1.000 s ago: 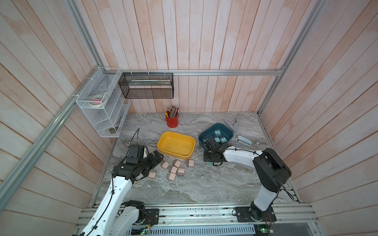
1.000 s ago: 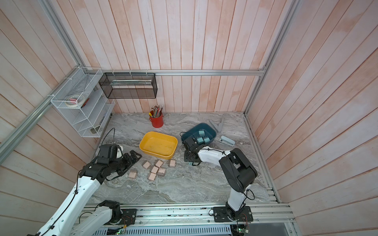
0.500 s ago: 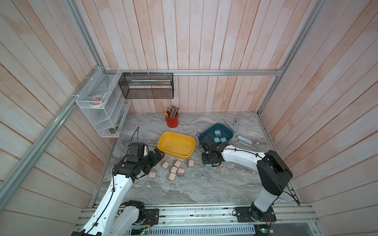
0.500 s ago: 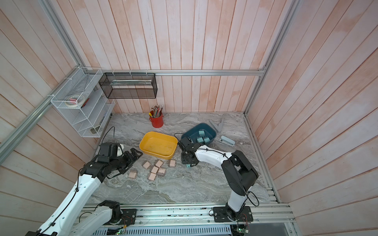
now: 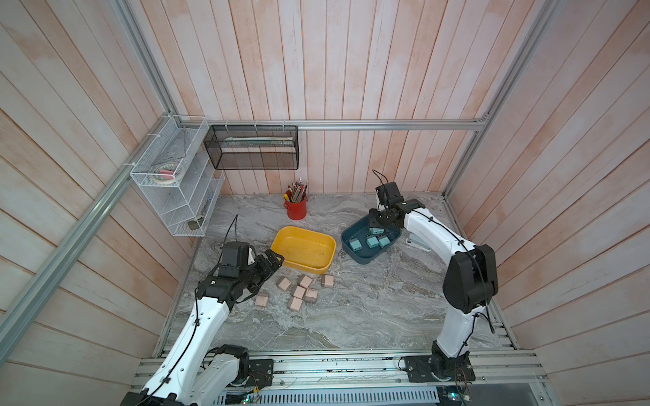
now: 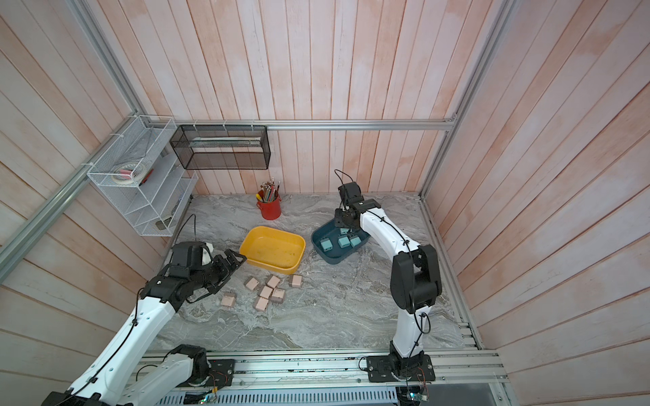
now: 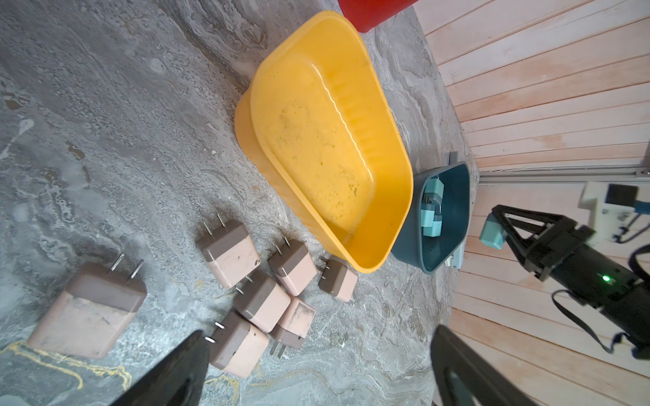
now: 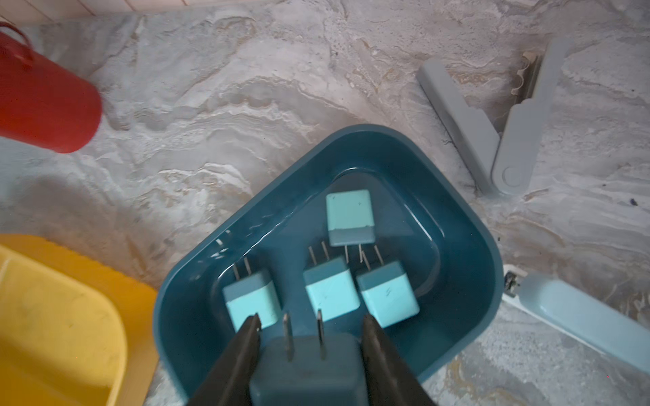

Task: Place the plugs by color into the storage box
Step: Place the plug in the storage box.

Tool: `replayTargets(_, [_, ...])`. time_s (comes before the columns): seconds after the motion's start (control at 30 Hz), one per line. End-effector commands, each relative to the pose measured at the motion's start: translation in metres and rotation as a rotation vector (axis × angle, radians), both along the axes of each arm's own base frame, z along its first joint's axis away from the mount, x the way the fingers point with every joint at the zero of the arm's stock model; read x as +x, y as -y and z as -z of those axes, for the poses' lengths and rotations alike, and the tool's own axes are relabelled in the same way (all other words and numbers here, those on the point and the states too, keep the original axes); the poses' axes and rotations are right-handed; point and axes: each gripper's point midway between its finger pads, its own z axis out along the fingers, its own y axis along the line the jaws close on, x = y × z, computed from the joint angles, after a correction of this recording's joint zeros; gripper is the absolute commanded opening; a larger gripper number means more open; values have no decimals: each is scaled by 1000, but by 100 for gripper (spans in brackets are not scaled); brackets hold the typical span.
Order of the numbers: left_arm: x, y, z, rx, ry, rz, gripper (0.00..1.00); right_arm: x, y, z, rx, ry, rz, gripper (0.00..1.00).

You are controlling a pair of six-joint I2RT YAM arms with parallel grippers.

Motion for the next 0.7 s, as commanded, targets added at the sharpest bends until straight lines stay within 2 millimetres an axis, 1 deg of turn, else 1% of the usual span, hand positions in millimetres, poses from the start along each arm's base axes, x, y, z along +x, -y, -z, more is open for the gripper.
replayTargets(0.0, [8,0,-9,-9,23,-7,100,-13,-14,26,-22,-91,-105,36])
replayTargets(0.13, [12,0,-12,-3,27,-11,100,-26,-22,56,14,-153,-119,36])
replayTargets(0.23, [15,1,-16,-12,40,-11,100,-38,-23,71,13,-176,-120,36])
replayTargets(0.47, [17,0,-17,2,44,-7,99,-64,-26,96,6,-222,-127,36])
replayTargets(0.67, [13,-3,-16,27,34,-1,100,-68,-23,117,-16,-234,-122,36])
